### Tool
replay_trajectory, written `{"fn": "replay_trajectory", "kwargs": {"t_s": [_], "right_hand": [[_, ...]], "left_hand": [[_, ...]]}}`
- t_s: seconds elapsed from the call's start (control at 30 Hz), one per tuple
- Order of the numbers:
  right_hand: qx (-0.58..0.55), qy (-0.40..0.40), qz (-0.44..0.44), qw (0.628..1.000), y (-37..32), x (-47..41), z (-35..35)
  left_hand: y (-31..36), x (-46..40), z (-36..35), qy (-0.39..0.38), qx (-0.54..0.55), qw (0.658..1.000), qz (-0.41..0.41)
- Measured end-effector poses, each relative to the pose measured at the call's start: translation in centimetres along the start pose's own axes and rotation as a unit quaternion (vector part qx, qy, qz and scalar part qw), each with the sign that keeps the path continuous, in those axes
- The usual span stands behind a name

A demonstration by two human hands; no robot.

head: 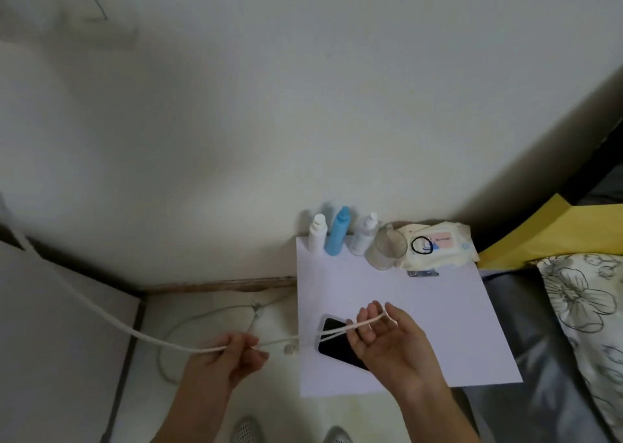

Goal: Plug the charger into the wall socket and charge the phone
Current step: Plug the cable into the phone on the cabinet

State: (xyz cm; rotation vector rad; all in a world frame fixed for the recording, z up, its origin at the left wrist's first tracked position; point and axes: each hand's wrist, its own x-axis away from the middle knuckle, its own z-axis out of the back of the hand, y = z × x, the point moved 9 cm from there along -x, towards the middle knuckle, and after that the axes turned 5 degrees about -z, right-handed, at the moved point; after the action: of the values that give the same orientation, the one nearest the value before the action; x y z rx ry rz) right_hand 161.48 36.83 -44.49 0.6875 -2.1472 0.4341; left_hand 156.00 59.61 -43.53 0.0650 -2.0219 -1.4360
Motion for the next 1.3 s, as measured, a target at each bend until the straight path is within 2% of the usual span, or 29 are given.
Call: {"fn": "replay_trajectory", "kwargs": {"t_s": [0.17, 0.3, 0.5, 0.6, 0.7, 0.77, 0.93, 1.03, 1.07, 1.13, 1.17, 1.23, 1.3], "right_hand": [[-0.027, 0.011, 0.055, 0.998, -4.8, 0.3, 2.0], [-0.005, 0.06, 0.058, 0.996, -7.2, -0.3, 5.1], [0.0, 0.108, 0.116, 0.987, -11.7, 0.0, 9.2], [-0.029, 0.121, 0.125, 0.984, -12.8, 0.2, 10.7], [-0.06, 0.119, 0.137, 0.982, -13.6, 0.3, 11.7], [-0.035, 0.137, 0.141, 0.98, -13.7, 0.2, 12.3], [0.107, 0.155, 0.134, 0.973, -12.7, -1.0, 11.8], [0.152, 0.154, 0.117, 0.969, -11.8, -1.8, 11.9], [0.165, 0.155, 0.113, 0.967, -11.5, -2.0, 12.0], [0.19, 0.152, 0.103, 0.964, -10.7, -2.5, 12.3], [0.203, 0.152, 0.095, 0.962, -10.2, -2.7, 12.6], [0.237, 0.157, 0.077, 0.956, -9.2, -3.0, 13.4], [0.273, 0.163, 0.065, 0.946, -8.3, -3.4, 14.3]], "left_hand": [[0.4, -1.5, 3.5, 0.099, 0.056, 0.993, -0.01], [0.9, -2.3, 5.3, 0.159, 0.002, 0.987, -0.028], [1.9, -3.6, 7.1, 0.238, -0.031, 0.969, -0.053], [2.6, -4.2, 7.5, 0.255, -0.056, 0.963, -0.07], [3.0, -4.5, 8.8, 0.305, -0.042, 0.95, -0.055], [3.4, -4.5, 8.4, 0.315, -0.044, 0.947, -0.053], [4.2, -2.0, 4.1, 0.335, -0.095, 0.933, -0.095], [2.5, 0.4, -1.0, 0.254, -0.088, 0.959, -0.088], [2.2, 1.0, -3.3, 0.201, -0.111, 0.968, -0.105], [1.3, 1.7, -8.8, 0.046, -0.187, 0.971, -0.143], [0.3, 1.6, -11.5, -0.04, -0.242, 0.958, -0.147], [-2.4, 0.1, -15.6, -0.172, -0.381, 0.895, -0.153], [-5.8, -2.6, -17.6, -0.226, -0.508, 0.816, -0.157]]}}
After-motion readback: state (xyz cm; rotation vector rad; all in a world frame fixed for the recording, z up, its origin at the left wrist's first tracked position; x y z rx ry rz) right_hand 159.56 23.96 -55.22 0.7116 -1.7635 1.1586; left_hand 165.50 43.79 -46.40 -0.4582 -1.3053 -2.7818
